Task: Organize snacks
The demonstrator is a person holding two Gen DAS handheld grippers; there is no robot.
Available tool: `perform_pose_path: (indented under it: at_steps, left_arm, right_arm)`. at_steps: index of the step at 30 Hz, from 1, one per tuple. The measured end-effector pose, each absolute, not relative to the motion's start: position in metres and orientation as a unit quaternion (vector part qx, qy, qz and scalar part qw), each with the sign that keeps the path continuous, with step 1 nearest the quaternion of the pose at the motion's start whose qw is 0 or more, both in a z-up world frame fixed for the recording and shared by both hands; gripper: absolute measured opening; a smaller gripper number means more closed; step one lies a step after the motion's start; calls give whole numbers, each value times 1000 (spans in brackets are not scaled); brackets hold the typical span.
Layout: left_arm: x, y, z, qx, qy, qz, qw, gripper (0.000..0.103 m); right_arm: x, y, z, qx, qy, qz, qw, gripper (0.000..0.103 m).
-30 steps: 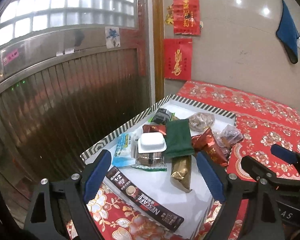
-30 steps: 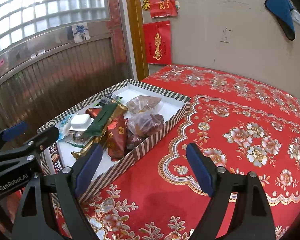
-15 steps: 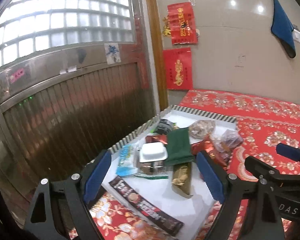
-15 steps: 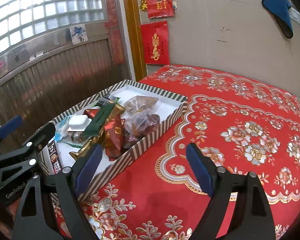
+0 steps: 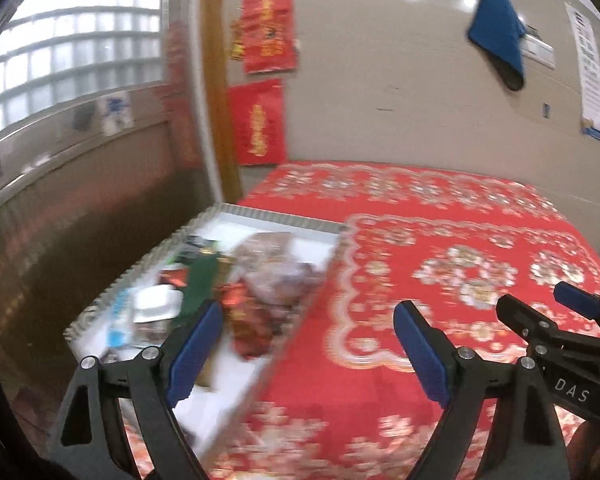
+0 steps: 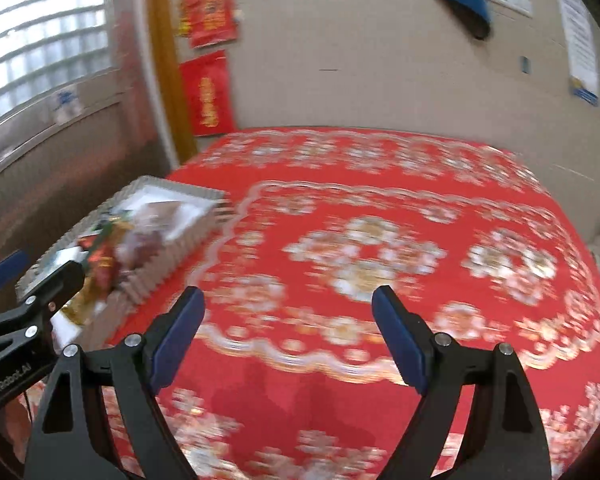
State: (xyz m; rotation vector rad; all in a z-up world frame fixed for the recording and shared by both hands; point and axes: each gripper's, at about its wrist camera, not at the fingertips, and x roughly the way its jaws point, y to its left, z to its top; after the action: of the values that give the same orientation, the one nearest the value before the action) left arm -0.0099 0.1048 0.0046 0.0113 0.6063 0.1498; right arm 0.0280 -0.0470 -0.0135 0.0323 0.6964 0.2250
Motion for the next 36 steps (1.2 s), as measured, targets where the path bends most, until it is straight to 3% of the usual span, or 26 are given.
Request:
perform_pose_path:
  at_steps: [15,26,36]
  left_arm:
    - [39,21,-56,13,389,2,921,89]
    - [58,6,-87,8,446,-10,895,89]
    - [62,4,-92,17,456,-7,890,102]
  right_arm:
    - [33,-144,-44,14,390,0,921,86]
    - [50,-183,-80,31,446,-32,894,86]
    - [53,-181,-84,18,457,-35,889,88]
